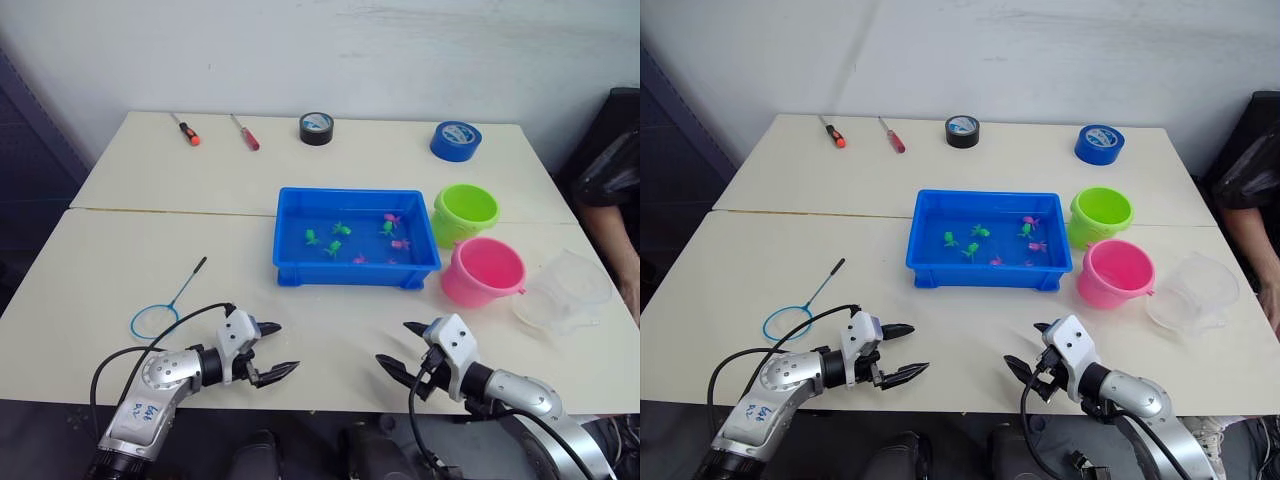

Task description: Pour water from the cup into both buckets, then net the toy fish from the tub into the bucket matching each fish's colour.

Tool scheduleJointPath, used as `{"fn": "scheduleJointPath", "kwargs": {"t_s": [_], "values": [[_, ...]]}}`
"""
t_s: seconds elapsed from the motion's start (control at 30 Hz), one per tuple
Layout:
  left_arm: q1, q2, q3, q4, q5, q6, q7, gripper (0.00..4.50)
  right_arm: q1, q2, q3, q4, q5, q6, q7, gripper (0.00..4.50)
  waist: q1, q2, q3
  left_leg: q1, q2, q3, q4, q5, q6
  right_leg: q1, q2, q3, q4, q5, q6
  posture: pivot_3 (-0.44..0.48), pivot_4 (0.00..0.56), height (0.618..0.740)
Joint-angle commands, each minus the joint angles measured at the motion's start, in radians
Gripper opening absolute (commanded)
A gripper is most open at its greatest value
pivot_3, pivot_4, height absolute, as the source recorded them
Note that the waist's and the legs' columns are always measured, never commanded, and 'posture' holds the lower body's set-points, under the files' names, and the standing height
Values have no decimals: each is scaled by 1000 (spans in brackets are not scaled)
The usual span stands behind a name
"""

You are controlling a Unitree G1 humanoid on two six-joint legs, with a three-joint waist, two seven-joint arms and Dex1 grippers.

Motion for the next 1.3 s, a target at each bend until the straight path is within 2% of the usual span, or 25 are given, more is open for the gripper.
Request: {"fn": "scheduleJointPath", "kwargs": {"t_s": [0.03, 0.2, 0.37, 0.43, 0.53, 0.77, 0.83, 1.0, 1.1, 1.3], "values": [[-1, -12, -5, 1, -7, -18, -8, 4459, -2, 3, -34, -36, 10, -6, -15, 4500, 0, 0, 0, 0, 0, 0, 0, 0, 0, 0, 0, 0, 0, 0, 0, 0, 150, 740], [-43, -24, -23, 4, -29, -6, -51, 4459, 30, 28, -87, -77, 20, 14, -76, 4500, 1, 0, 0, 0, 0, 0, 0, 0, 0, 0, 0, 0, 0, 0, 0, 0, 150, 740], [-144, -13, -41, -33, -110, 76, -157, 4459, 137, 73, -204, -227, 90, 82, -150, 4500, 5, 1, 0, -1, 0, 0, 0, 0, 0, 0, 0, -1, 0, 0, 0, 0, 150, 740], [-218, -11, -43, -49, -180, 142, -221, 4459, 229, 119, -291, -311, 133, 115, -202, 4500, 7, 2, 1, -1, 0, 0, 0, 0, 0, 0, 0, -1, 0, 0, 0, 0, 150, 740], [-302, -8, -52, -49, -210, 180, -261, 4459, 316, 174, -383, -379, 178, 145, -254, 4500, 5, 2, 1, -1, 0, -1, 0, 0, -1, 0, 1, -2, 0, 0, 0, 0, 150, 740], [-487, -21, -57, -42, -267, 261, -310, 4459, 440, 336, -589, -473, 304, 185, -418, 4500, 0, 3, 1, 0, 0, -1, 0, 0, -1, 2, 2, -1, 0, 0, 1, 0, 150, 740], [-510, -24, -61, -45, -272, 276, -310, 4459, 433, 356, -618, -474, 321, 194, -464, 4500, -2, 3, 2, 0, 0, 0, 0, 0, -1, 2, 2, 0, 0, 0, 1, 0, 150, 740], [-526, -30, -72, -75, -275, 294, -312, 4459, 318, 342, -728, -372, 349, 242, -595, 4500, 0, 4, 2, 0, 0, 1, 0, 0, -1, 1, 2, 1, -1, 0, 1, 0, 150, 740], [-527, -39, -67, -89, -276, 308, -285, 4459, 226, 296, -763, -276, 339, 271, -633, 4500, 2, 4, 2, 0, 0, 1, 0, 0, -1, 0, 2, 1, -1, 0, 1, 0, 150, 740], [-529, -47, -53, -124, -275, 327, -240, 4459, 127, 221, -785, -121, 299, 294, -665, 4500, 1, 5, 3, -1, -2, 2, 0, 1, -1, -1, 2, 3, -1, -1, 1, 0, 150, 740]]}}
